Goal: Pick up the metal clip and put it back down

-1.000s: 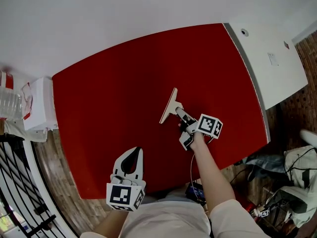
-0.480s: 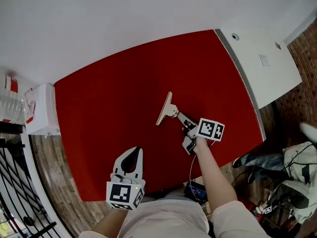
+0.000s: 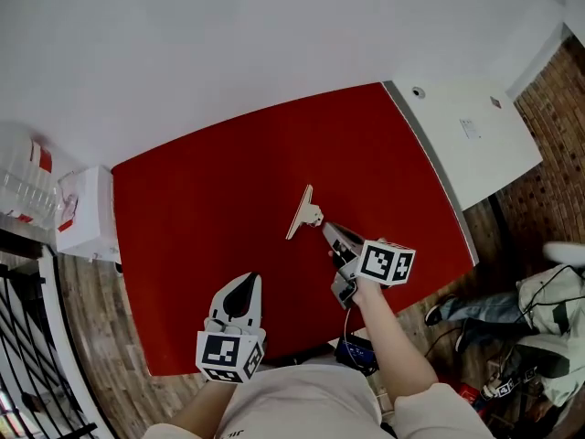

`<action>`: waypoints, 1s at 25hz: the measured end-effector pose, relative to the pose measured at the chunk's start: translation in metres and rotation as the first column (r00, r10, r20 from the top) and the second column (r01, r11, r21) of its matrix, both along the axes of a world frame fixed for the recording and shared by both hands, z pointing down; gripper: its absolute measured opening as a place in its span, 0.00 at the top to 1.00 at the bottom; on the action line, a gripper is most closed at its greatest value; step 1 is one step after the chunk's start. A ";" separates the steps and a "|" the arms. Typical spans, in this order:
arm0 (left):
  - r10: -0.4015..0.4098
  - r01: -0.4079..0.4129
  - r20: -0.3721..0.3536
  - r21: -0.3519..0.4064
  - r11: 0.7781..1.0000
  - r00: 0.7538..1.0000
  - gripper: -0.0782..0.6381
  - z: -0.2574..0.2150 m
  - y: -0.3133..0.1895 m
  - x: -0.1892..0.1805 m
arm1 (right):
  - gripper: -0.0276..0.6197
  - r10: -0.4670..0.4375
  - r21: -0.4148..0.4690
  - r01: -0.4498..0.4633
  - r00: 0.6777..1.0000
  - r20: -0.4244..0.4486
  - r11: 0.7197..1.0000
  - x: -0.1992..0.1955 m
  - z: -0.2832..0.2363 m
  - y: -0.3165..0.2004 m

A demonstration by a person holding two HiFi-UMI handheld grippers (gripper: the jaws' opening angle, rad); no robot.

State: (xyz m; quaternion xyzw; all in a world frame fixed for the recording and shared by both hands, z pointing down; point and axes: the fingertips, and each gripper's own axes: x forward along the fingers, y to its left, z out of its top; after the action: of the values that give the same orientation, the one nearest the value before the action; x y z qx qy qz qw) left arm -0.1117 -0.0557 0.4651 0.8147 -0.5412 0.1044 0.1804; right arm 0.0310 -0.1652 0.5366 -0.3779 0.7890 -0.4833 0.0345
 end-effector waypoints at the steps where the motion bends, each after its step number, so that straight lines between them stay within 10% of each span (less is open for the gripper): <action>1: -0.001 0.001 0.000 0.006 1.000 1.000 0.89 -0.003 0.003 0.000 | 0.94 -0.009 0.023 0.009 1.000 -0.007 1.000 -0.002 -0.012 0.005; 15: -0.011 0.013 -0.034 0.058 0.998 0.999 0.89 -0.038 0.021 0.006 | 0.95 -0.075 0.292 0.208 0.910 -0.408 0.934 -0.028 -0.097 0.094; 25: -0.016 0.018 -0.038 0.064 0.998 0.999 0.89 -0.040 0.025 0.007 | 0.95 0.019 0.364 0.200 0.856 -0.517 0.910 -0.035 -0.101 0.117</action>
State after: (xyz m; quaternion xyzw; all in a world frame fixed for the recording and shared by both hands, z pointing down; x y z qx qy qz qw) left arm -0.1042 -0.0304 0.4253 0.8172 -0.5478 0.0703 0.1650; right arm -0.0041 -0.0483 0.4356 -0.4382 0.8695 -0.1931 -0.1211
